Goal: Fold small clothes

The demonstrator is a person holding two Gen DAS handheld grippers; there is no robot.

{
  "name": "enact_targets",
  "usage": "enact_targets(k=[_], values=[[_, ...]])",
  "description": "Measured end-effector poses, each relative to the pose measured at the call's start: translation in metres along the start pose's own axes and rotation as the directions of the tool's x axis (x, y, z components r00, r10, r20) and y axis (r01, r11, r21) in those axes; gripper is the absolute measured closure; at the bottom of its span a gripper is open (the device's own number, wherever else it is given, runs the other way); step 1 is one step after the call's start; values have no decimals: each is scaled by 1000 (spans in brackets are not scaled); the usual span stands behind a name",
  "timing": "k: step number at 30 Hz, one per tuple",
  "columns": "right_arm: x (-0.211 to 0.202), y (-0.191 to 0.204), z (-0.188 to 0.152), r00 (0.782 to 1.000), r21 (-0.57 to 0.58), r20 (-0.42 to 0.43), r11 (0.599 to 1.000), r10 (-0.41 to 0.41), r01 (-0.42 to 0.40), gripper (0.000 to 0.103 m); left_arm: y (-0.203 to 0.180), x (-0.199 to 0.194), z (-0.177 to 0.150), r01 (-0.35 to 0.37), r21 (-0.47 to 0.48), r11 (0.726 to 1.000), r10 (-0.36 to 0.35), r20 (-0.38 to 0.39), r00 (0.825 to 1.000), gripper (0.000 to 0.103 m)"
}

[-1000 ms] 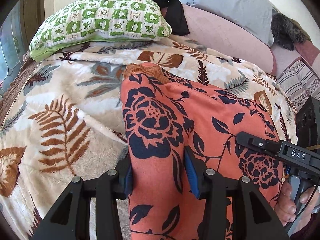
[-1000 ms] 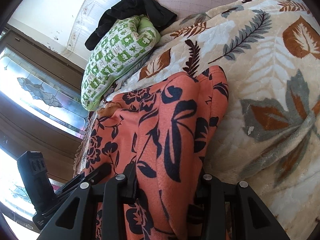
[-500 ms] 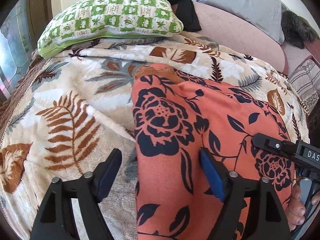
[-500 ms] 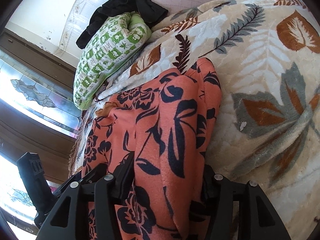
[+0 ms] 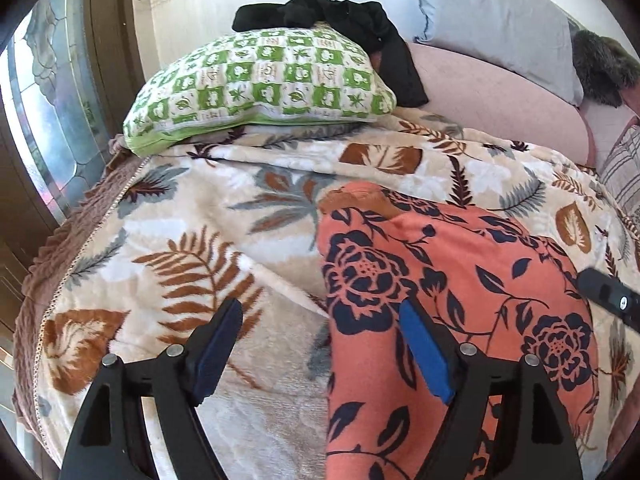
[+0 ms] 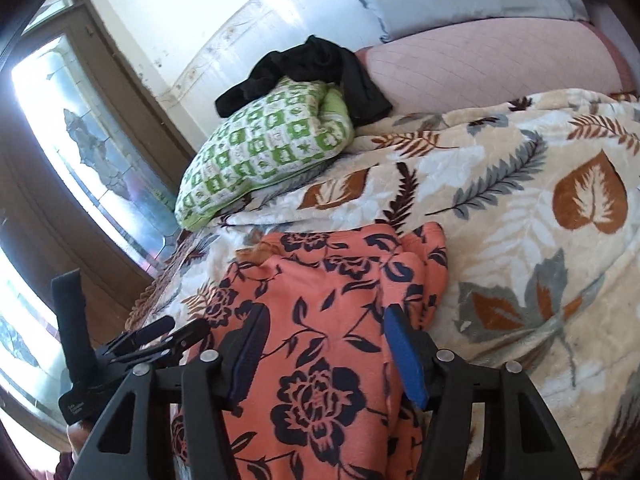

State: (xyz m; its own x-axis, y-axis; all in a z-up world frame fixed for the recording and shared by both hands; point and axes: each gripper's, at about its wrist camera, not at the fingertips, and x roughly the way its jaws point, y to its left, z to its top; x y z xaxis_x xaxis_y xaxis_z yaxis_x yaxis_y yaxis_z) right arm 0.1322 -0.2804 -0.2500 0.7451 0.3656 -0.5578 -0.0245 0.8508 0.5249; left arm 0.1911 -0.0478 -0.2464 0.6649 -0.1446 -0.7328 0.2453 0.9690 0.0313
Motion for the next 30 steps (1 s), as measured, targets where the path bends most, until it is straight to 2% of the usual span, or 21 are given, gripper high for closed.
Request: enact_targets(k=[2,7,11,16,18,21,24,27,30], values=[[9,9,-5,999,-36,-34,999,-4,2,61,2,2,0,-23,3,1000,23,-4,1000,22],[43,1,-20,984,-24,-163,997,-73,70,63,-6,22,-9,-104,68,992,107,-49,993,17],[45,1,-21,985,-30,-157,997,-75,71,61,-15,24,-12,-136,123,983,141,-36,989,17],[31,6,-18,990,-26,-129,998,-57,54,61,-12,12,-6,-105,75,992,108,-38,993,17],[16,10,-17,994,-28,-92,998,-52,49,60,-10,-3,-6,-120,64,991,121,-12,993,17],[-15,22,-18,996,-48,-7,995,-88,87,50,-5,-34,-9,-140,21,990,139,33,990,17],[-48,37,-24,990,-73,64,989,-126,130,45,2,-69,-9,-132,-38,991,134,67,989,17],[-80,52,-36,984,-77,107,986,-140,149,37,5,-107,-10,-142,-59,988,147,113,983,13],[-109,67,-42,980,-76,132,984,-148,159,37,7,-148,-10,-135,-61,989,144,173,974,12]])
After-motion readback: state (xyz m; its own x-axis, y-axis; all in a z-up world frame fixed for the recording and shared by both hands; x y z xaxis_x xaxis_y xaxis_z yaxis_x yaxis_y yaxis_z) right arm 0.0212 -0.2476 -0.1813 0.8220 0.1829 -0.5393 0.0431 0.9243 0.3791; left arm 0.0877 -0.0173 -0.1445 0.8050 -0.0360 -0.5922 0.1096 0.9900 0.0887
